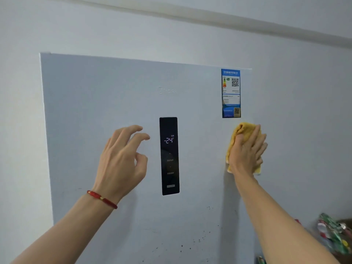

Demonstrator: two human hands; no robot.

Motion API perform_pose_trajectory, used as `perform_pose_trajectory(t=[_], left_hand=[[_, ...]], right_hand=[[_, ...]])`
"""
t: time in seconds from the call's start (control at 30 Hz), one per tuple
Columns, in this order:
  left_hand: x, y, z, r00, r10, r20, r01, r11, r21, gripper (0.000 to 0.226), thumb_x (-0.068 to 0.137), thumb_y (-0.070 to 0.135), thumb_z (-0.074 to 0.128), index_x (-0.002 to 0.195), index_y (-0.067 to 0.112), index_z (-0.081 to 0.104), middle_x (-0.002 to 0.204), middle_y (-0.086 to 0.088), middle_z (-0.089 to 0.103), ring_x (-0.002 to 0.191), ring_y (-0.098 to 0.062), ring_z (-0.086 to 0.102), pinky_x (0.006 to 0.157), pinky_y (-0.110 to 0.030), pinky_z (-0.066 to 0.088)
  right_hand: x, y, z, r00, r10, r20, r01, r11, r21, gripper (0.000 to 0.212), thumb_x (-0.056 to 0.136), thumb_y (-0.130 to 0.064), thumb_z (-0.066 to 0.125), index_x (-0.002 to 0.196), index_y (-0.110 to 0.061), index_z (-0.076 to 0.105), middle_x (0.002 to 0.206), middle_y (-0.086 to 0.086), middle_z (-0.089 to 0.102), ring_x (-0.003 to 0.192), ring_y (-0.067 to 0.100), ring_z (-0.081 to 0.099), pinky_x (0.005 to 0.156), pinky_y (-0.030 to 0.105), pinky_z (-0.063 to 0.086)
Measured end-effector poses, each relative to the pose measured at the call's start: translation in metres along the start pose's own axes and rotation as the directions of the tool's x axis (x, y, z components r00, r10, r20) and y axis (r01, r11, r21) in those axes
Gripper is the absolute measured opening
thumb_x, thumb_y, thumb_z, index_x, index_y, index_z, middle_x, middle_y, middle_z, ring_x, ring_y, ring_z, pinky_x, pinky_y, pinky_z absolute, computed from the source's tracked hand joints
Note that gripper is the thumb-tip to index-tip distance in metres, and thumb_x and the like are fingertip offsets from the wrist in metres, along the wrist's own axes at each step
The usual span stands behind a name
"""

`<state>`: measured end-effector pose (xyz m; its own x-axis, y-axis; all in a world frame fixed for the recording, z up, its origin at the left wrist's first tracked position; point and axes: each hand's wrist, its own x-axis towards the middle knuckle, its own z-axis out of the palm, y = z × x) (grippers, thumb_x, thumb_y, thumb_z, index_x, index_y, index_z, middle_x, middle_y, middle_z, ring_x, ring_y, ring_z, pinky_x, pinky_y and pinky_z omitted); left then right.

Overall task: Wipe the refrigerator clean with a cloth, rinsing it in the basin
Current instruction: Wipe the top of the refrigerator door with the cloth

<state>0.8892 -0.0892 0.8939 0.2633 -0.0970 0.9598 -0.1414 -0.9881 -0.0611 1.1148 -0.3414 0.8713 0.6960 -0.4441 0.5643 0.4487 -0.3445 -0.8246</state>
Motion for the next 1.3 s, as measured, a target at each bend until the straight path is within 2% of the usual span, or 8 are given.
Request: perform_pose_trajectory(t=[0.23,0.4,0.57,0.77,0.87,0.93,1.17,1.3], left_hand=[[-0.029,-0.033,-0.038,0.951,-0.224,-0.214,0.215,0.974,-0.065,0.042,0.075,-0.001,0.049,0.11,0.008,0.07,0.119,-0.005,0.063,0.109,-0.023,0.053,0.094,-0.02,0.039],[-0.053,-0.053,-0.046,0.898,-0.345,-0.274,0.339,0.938,-0.068,0.047,0.074,0.003,0.049,0.116,0.009,0.069,0.122,-0.005,0.062,0.111,-0.025,0.052,0.097,-0.027,0.038],[-0.056,-0.061,-0.036,0.904,-0.344,-0.253,0.332,0.939,-0.092,0.048,0.073,0.004,0.049,0.117,0.009,0.069,0.124,-0.007,0.062,0.115,-0.032,0.054,0.103,-0.033,0.036],[-0.08,-0.074,-0.052,0.881,-0.42,-0.218,0.404,0.907,-0.115,0.053,0.074,0.004,0.049,0.124,0.012,0.065,0.141,-0.004,0.052,0.126,-0.025,0.043,0.108,-0.013,0.028],[-0.093,-0.091,-0.063,0.863,-0.469,-0.185,0.449,0.882,-0.141,0.051,0.078,-0.001,0.053,0.126,0.015,0.061,0.145,0.0,0.051,0.129,-0.024,0.044,0.107,-0.022,0.033],[-0.102,-0.096,-0.07,0.829,-0.533,-0.169,0.5,0.842,-0.204,0.055,0.08,-0.011,0.055,0.128,0.016,0.058,0.141,0.003,0.051,0.126,-0.023,0.048,0.101,-0.033,0.041],[-0.12,-0.114,-0.091,0.678,-0.723,-0.131,0.643,0.67,-0.37,0.046,0.09,-0.009,0.046,0.124,0.021,0.054,0.13,0.01,0.056,0.112,-0.012,0.055,0.087,-0.029,0.047],[-0.12,-0.117,-0.09,0.653,-0.747,-0.125,0.655,0.639,-0.403,0.042,0.094,-0.004,0.045,0.128,0.019,0.053,0.132,0.008,0.056,0.111,-0.014,0.055,0.084,-0.022,0.043]], right_hand=[[-0.097,-0.056,0.052,0.947,-0.321,0.02,0.319,0.927,-0.195,0.071,0.103,-0.049,0.018,0.166,-0.028,-0.007,0.174,0.009,-0.014,0.16,0.032,-0.014,0.124,0.065,0.0],[-0.2,-0.127,0.098,0.611,-0.766,0.201,0.791,0.575,-0.209,0.071,0.104,-0.048,0.035,0.167,-0.025,0.013,0.174,0.011,-0.002,0.16,0.036,-0.006,0.123,0.069,0.003],[-0.181,-0.11,0.088,0.329,-0.906,0.266,0.942,0.297,-0.155,0.069,0.1,-0.053,0.048,0.163,-0.031,0.031,0.173,0.004,0.015,0.161,0.03,0.007,0.122,0.066,0.014],[-0.085,-0.025,0.036,0.911,-0.411,0.042,0.407,0.878,-0.253,0.073,0.1,-0.057,0.019,0.167,-0.033,0.003,0.175,0.006,-0.006,0.161,0.031,-0.007,0.123,0.068,0.003],[-0.091,-0.043,0.044,0.991,-0.126,-0.041,0.119,0.982,-0.15,0.071,0.101,-0.053,0.015,0.166,-0.033,-0.006,0.174,0.006,-0.011,0.16,0.03,-0.012,0.122,0.069,0.003],[-0.123,-0.07,0.062,0.979,-0.197,-0.043,0.188,0.97,-0.152,0.07,0.103,-0.05,0.017,0.166,-0.029,-0.005,0.174,0.009,-0.011,0.16,0.033,-0.011,0.122,0.07,0.002],[-0.298,-0.169,0.142,0.637,-0.74,0.215,0.77,0.614,-0.173,0.074,0.101,-0.044,0.039,0.167,-0.023,0.013,0.174,0.014,-0.001,0.16,0.039,-0.004,0.122,0.071,0.005],[-0.322,-0.163,0.15,0.241,-0.911,0.335,0.97,0.234,-0.063,0.067,0.1,-0.04,0.048,0.163,-0.026,0.031,0.174,0.008,0.013,0.161,0.033,0.005,0.123,0.068,0.01]])
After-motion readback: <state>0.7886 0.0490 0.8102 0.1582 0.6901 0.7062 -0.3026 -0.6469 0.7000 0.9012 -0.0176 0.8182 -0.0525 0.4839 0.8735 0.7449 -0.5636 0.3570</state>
